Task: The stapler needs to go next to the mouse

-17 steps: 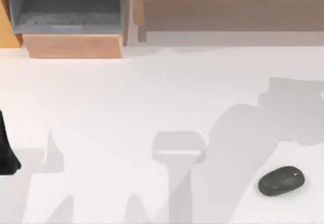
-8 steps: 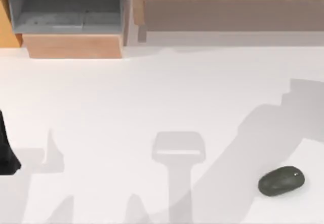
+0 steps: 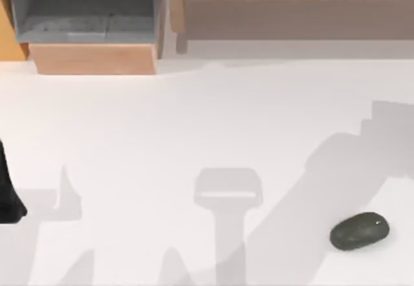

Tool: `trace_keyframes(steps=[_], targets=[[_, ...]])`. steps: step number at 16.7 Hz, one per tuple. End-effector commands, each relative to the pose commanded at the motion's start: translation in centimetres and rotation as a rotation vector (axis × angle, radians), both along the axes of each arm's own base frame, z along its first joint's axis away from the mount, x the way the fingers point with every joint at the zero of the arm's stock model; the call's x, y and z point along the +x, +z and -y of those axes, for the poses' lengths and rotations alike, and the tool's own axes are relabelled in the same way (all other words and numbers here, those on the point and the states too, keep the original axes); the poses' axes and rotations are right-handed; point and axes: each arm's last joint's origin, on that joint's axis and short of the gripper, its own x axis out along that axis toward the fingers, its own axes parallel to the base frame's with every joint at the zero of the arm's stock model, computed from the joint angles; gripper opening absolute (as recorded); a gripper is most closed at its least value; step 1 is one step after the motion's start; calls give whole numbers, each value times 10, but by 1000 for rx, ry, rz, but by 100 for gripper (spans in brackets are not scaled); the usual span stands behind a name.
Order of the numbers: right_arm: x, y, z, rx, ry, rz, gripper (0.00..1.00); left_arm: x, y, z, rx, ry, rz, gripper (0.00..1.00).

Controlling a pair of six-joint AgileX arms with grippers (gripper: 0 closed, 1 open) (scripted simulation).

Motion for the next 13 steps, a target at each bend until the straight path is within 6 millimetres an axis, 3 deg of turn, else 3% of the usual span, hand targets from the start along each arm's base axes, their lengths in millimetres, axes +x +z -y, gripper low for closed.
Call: trace_keyframes(steps=[9,13], targets=[[0,0,0,0,0,0,2,0,0,0,0,0,0,100],[0,0,0,0,0,0,0,0,0,0,0,0,0,100]])
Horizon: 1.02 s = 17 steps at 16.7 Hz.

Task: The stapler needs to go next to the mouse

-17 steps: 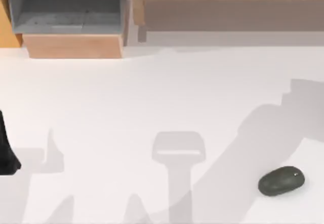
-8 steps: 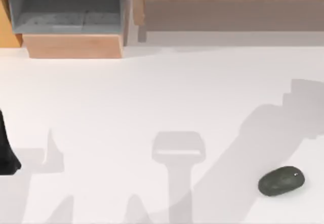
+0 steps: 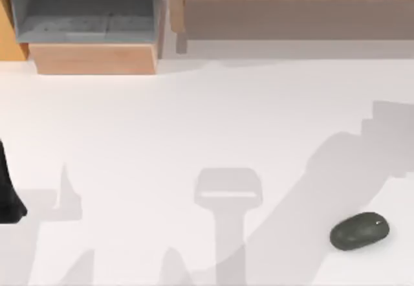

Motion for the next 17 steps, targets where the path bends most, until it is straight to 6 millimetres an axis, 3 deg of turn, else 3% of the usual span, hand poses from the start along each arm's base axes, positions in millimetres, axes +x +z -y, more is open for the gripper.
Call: trace_keyframes(steps=[6,12,17], targets=[[0,2,0,0,0,1,0,0,0,0,0,0,0,100],[0,29,-1,1,0,-1,0,0,0,0,0,0,0,100],[0,28,-1,1,-1,-3,0,0,0,0,0,0,0,100]])
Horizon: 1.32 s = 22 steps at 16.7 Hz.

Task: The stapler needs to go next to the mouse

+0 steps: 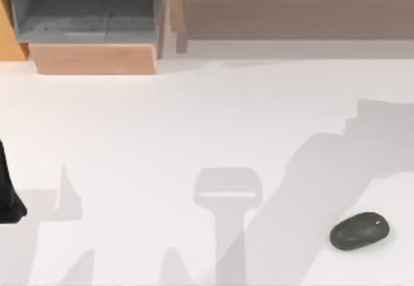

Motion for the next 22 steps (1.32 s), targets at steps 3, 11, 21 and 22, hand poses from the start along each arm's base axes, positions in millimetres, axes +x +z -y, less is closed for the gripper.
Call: trace_keyframes(steps=[3,11,21,22], targets=[[7,4,-16,-2,-21,8,0,0,0,0,0,0,0,100],[24,6,-138,-5,-248,-31,0,0,0,0,0,0,0,100],[14,19,-221,-4,-364,-13,0,0,0,0,0,0,0,100],[14,18,-220,-3,-369,-16,0,0,0,0,0,0,0,100]])
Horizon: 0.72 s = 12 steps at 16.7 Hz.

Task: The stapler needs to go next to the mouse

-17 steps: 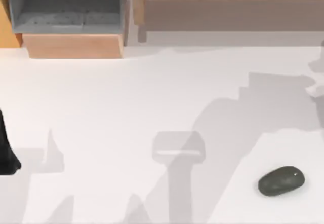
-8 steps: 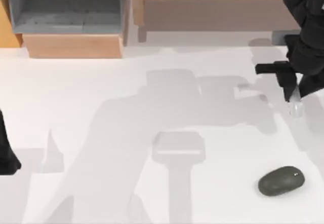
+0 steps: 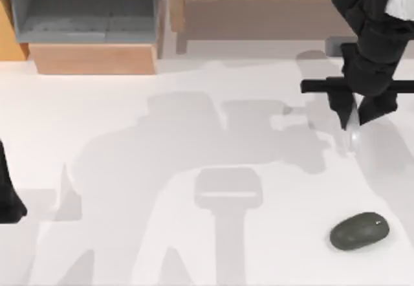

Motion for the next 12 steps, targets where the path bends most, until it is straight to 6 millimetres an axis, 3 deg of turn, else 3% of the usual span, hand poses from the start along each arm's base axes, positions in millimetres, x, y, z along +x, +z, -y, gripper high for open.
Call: trace_keyframes(steps=[12], targets=[[-1,-11,-2,35,-6,-32,0,0,0,0,0,0,0,100]])
